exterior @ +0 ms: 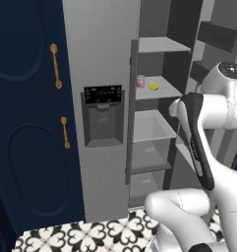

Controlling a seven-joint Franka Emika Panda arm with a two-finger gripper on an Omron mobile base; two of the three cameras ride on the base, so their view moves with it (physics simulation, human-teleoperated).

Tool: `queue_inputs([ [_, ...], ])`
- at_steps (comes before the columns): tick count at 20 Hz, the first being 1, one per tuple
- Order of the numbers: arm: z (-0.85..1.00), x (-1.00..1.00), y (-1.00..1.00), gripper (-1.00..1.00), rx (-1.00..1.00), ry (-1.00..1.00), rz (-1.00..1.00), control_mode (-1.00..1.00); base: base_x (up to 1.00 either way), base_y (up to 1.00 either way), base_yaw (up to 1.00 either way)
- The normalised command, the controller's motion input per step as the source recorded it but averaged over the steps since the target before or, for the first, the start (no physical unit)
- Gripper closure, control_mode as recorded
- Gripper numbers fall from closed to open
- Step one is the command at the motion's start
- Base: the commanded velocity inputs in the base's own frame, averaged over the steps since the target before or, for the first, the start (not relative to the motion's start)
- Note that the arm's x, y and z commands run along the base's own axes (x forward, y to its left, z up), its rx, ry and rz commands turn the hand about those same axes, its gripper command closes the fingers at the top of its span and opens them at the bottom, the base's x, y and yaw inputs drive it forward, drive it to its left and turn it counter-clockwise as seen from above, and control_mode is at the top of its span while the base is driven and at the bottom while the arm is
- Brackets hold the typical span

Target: Grab a lemon wedge from the fridge and one ice cube from the ice bowl, and put them in the glass of lemonade.

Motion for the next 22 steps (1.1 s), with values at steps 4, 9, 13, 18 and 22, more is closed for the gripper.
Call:
queue_inputs([
  [4, -0.03, -0.92, 0.56, -1.0, 0.0, 0.0, 0.1, -1.0, 0.0, 0.0, 0.0],
  [9, -0.31, -1.0, 0.06, -1.0, 0.03, 0.0, -0.01, -1.0, 0.0, 0.0, 0.0],
  [13, -0.11, -0.42, -0.12, -1.0, 0.04, 0.0, -0.02, -1.0, 0.0, 0.0, 0.0],
  [18, -0.2, -0.11, 0.03, -1.0, -0.01, -0.03, -0.11, -1.0, 0.0, 0.0, 0.0],
  [22, -0.14, -0.59, 0.03, -1.0, 0.0, 0.0, 0.0, -1.0, 0.0, 0.0, 0.0],
])
